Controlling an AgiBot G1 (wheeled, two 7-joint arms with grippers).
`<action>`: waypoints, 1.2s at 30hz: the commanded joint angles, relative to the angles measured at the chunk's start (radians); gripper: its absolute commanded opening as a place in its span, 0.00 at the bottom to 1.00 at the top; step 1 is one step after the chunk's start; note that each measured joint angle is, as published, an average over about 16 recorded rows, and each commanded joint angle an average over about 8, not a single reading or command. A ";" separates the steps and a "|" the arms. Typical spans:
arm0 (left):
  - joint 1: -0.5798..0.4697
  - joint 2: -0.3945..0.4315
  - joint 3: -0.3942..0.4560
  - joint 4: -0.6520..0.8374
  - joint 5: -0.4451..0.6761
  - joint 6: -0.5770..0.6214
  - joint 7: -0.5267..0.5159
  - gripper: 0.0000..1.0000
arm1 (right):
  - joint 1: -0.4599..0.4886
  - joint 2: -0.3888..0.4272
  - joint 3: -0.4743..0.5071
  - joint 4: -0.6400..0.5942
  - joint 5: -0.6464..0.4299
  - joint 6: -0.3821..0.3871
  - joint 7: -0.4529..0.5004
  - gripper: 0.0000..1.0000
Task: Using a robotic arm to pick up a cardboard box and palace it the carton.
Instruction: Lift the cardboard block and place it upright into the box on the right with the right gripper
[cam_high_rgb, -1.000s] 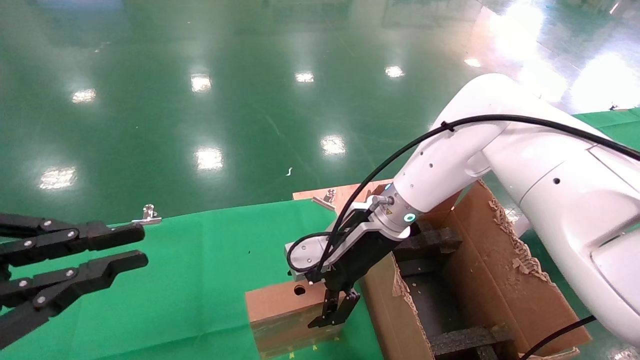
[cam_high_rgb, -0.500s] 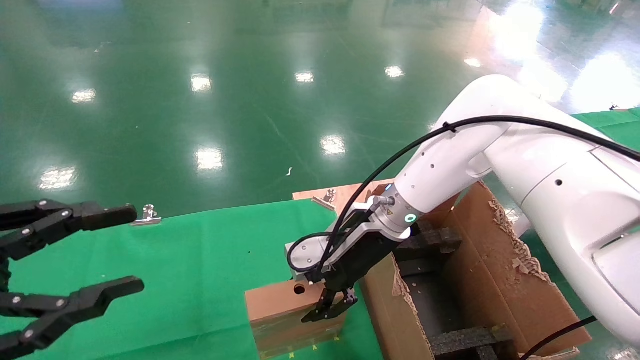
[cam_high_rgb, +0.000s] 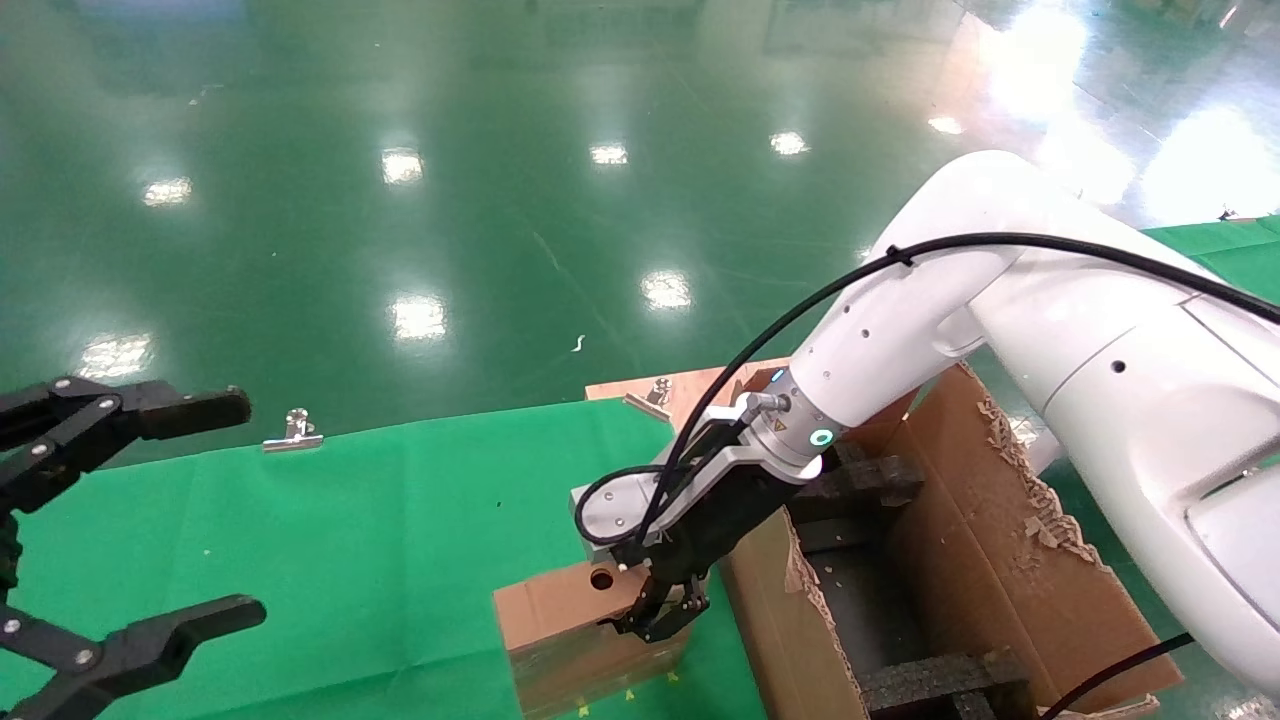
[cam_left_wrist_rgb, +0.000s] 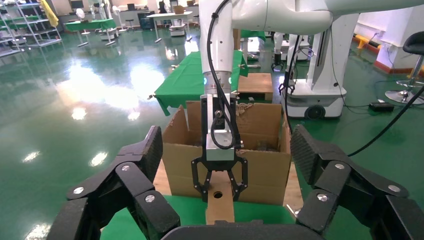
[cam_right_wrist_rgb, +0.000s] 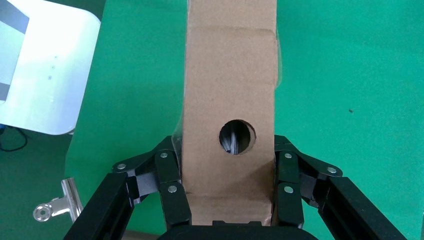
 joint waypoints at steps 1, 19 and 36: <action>0.000 0.000 0.000 0.000 0.000 0.000 0.000 1.00 | -0.003 -0.001 -0.001 0.001 -0.002 0.002 -0.001 0.00; 0.000 0.000 0.000 0.000 0.000 0.000 0.000 1.00 | 0.333 0.069 -0.056 -0.007 0.103 -0.018 0.022 0.00; 0.000 0.000 0.001 0.000 0.000 0.000 0.000 1.00 | 0.493 0.208 -0.238 -0.029 0.224 -0.014 0.022 0.00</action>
